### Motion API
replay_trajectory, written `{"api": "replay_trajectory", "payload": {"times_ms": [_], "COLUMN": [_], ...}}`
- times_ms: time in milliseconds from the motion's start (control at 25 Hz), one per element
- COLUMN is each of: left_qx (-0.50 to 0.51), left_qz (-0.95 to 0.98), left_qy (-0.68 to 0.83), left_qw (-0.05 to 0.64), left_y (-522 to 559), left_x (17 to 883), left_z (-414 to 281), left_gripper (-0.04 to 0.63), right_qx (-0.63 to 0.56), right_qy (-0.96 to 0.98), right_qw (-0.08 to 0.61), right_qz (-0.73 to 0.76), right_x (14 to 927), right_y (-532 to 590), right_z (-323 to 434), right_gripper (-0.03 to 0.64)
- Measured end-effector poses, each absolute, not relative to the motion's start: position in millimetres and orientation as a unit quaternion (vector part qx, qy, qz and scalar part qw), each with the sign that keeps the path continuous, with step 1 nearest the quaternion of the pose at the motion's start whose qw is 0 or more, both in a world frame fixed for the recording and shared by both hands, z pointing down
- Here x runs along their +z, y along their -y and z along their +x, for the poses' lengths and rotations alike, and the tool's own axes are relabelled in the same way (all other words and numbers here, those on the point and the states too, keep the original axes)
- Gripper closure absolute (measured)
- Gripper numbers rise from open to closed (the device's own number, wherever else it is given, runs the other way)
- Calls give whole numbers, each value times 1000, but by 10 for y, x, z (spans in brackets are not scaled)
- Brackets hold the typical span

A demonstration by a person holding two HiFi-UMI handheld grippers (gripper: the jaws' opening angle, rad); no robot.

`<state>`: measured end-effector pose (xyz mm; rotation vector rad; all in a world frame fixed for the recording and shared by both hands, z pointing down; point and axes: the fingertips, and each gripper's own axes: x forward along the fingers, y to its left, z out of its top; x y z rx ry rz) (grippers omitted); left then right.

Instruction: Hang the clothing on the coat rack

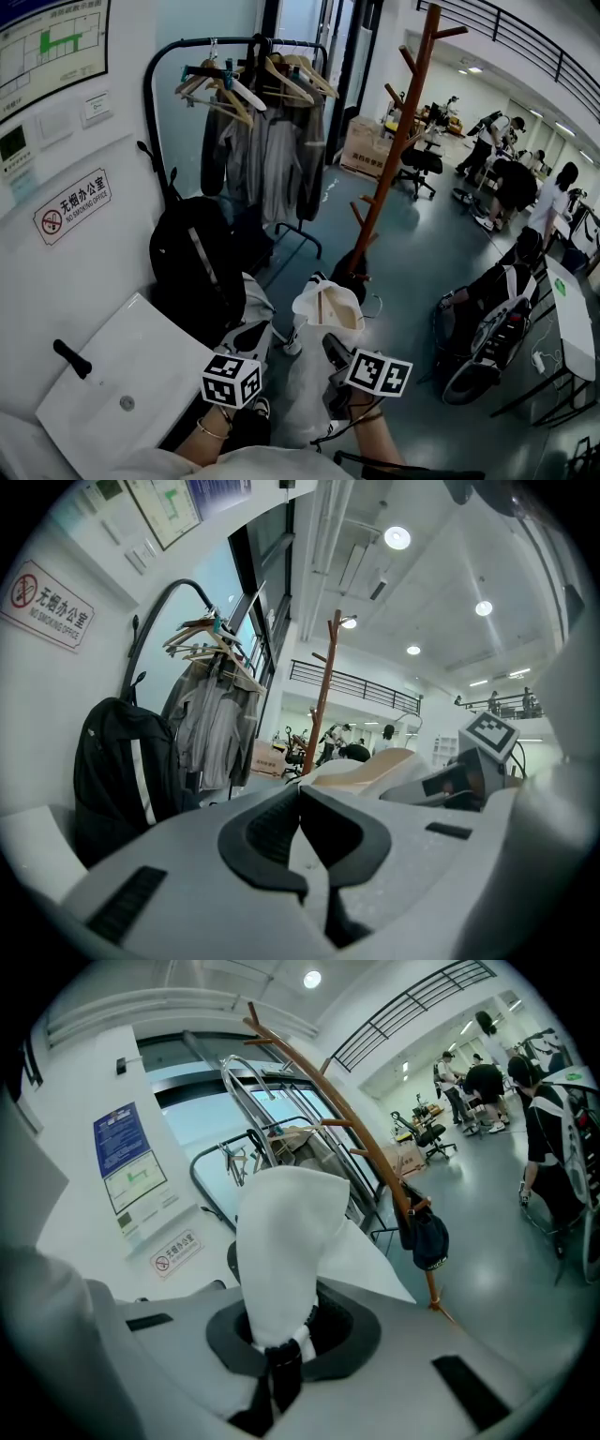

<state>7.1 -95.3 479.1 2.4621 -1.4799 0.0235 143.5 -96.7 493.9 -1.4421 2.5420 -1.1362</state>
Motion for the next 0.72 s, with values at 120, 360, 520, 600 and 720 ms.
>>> {"api": "replay_trajectory", "payload": {"times_ms": [120, 360, 520, 600, 720], "left_qx": [3, -15, -23, -26, -29], "left_qz": [850, 852, 854, 853, 855], "left_qy": [509, 506, 502, 501, 498], "left_qw": [133, 133, 139, 142, 143], "left_y": [1095, 1487, 1741, 1883, 2092], "left_x": [4762, 4734, 4755, 4754, 4726], "left_z": [72, 54, 50, 13, -19], "left_gripper": [586, 586, 586, 586, 586], "right_qx": [-362, -352, -345, -343, -339], "right_qy": [-809, -812, -811, -811, -811], "right_qw": [1, -11, -18, -22, -24], "right_qz": [-463, -465, -471, -473, -477], "right_x": [4942, 4906, 4862, 4837, 4788], "right_y": [1077, 1401, 1651, 1779, 1981], "right_z": [1435, 1361, 1326, 1287, 1254], "right_gripper": [589, 589, 589, 589, 589]}}
